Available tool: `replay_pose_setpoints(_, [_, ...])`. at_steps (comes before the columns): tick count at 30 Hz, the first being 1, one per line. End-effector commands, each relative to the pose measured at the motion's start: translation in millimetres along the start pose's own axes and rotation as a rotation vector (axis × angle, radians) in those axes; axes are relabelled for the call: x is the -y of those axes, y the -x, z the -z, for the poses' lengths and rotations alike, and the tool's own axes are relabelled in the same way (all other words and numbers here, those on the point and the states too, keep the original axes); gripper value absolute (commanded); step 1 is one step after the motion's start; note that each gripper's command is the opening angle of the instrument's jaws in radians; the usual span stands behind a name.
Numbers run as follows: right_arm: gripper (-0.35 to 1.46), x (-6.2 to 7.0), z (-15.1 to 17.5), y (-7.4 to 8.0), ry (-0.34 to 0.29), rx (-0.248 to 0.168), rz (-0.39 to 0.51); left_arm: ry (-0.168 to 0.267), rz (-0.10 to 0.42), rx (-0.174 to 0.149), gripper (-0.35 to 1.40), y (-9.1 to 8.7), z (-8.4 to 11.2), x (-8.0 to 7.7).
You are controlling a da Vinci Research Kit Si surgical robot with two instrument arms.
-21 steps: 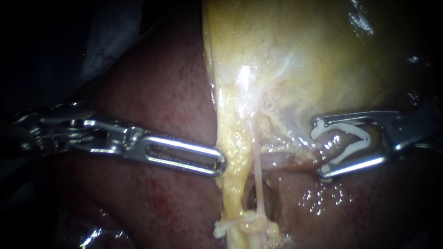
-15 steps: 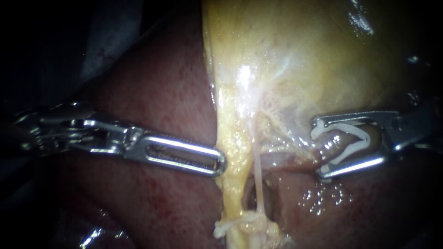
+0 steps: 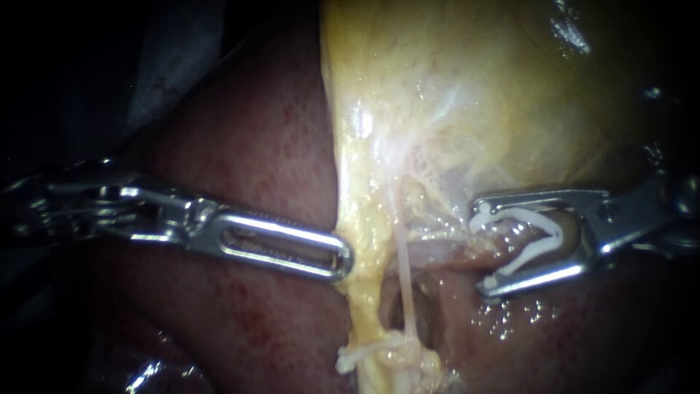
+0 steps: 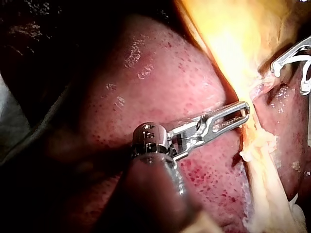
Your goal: Clipping second clip left tube
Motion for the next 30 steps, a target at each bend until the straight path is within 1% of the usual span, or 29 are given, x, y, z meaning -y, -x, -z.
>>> replay_pose_setpoints(1, [0.55, 0.1, -0.4, 0.1, -0.004, 0.001, 0.001, 0.001, 0.012, 0.010, -0.35, 0.2, 0.3, 0.2])
replay_pose_setpoints(5, [0.54, 0.6, -2.9, 0.7, -0.030, 0.002, 0.010, 0.003, 0.006, 0.023, -0.35, 1.0, 1.3, 0.9])
replay_pose_setpoints(7, [0.54, 0.9, -4.1, 1.0, -0.041, 0.003, 0.020, 0.002, 0.002, 0.024, -0.35, 1.1, 1.4, 1.1])
replay_pose_setpoints(14, [0.53, 1.3, -8.4, 2.3, -0.078, 0.005, 0.007, 0.000, 0.003, 0.027, -0.35, 1.0, 1.5, 1.6])
replay_pose_setpoints(19, [0.53, 1.1, -10.2, 3.6, -0.092, 0.010, -0.007, 0.000, 0.003, 0.027, -0.35, 1.0, 1.6, 1.9])
replay_pose_setpoints(23, [0.53, 0.8, -11.2, 4.7, -0.096, 0.021, -0.011, 0.000, 0.004, 0.027, -0.35, 1.0, 1.6, 2.1])
replay_pose_setpoints(27, [0.53, 0.6, -11.8, 5.3, -0.099, 0.026, -0.018, 0.000, 0.004, 0.027, -0.35, 1.0, 1.6, 2.2])
replay_pose_setpoints(30, [0.52, 0.5, -12.4, 5.4, -0.102, 0.030, -0.022, 0.000, 0.004, 0.027, -0.35, 0.9, 1.5, 2.3])
